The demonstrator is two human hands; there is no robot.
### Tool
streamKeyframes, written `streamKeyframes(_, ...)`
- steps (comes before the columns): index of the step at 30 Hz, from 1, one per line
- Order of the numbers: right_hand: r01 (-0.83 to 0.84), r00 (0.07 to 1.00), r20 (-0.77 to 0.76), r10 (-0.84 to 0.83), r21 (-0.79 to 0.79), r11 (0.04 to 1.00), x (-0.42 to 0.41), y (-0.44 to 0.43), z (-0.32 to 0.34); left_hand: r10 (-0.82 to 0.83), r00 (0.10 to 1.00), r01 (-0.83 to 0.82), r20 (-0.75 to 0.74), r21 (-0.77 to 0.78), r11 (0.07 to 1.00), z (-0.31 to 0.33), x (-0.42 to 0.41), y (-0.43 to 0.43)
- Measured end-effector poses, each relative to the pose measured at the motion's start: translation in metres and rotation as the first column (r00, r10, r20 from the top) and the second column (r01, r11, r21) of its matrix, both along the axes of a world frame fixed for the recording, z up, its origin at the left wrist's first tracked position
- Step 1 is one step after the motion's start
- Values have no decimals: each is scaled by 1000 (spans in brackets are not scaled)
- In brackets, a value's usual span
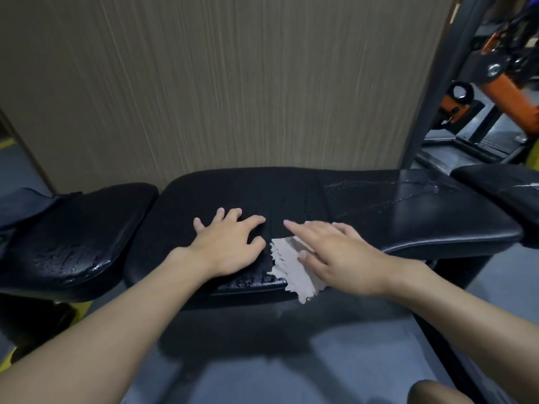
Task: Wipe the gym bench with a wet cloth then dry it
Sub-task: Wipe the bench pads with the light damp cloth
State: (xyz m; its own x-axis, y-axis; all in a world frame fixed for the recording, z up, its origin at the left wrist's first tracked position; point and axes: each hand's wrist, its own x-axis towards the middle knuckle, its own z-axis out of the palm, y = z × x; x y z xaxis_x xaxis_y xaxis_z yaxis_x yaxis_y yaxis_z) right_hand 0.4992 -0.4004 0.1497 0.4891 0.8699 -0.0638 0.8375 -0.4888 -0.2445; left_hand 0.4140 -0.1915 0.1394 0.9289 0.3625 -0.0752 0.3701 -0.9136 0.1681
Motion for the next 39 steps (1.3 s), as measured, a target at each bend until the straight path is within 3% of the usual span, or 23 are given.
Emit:
streamKeyframes(2,33,998,48,-30,-63,997,12,5,8,8,1000,-8,7,3,1000,-3,-1,0)
streamKeyframes(4,52,999,1,-52,-100,994,19,13,15,14,1000,-14,14,6,1000,-5,-2,0)
streamKeyframes(7,48,997,-66,-50,-41,998,29,18,25,17,1000,-18,21,7,1000,-6,-1,-1)
streamKeyframes(9,64,996,-60,-59,93,994,34,16,37,16,1000,-16,23,8,1000,-7,-1,-3)
streamKeyframes(14,-65,916,385,-116,425,903,34,1,59,18,1000,-18,25,6,1000,-8,-1,-3)
streamKeyframes(16,-114,879,476,-25,261,958,25,-8,53,19,999,-20,30,9,1000,-8,-1,-3)
streamKeyframes(18,-71,918,391,73,-19,997,13,-16,39,25,999,-25,30,5,1000,-9,-1,-4)
streamKeyframes(19,-49,949,310,64,-58,997,10,-18,31,28,999,-28,28,4,1000,-9,-1,-4)
streamKeyframes(22,-23,975,221,-7,131,991,5,-9,6,27,1000,-27,9,-8,1000,-7,0,-4)
streamKeyframes(28,23,993,115,-12,-99,995,20,17,-16,-100,995,100,25,-32,994,6,10,-13)
streamKeyframes(32,131,988,103,-118,-132,982,67,41,-13,-111,994,111,7,-48,993,7,28,-28)
streamKeyframes(39,299,954,78,-291,-131,945,179,102,-10,-91,996,91,-14,61,994,-7,33,-37)
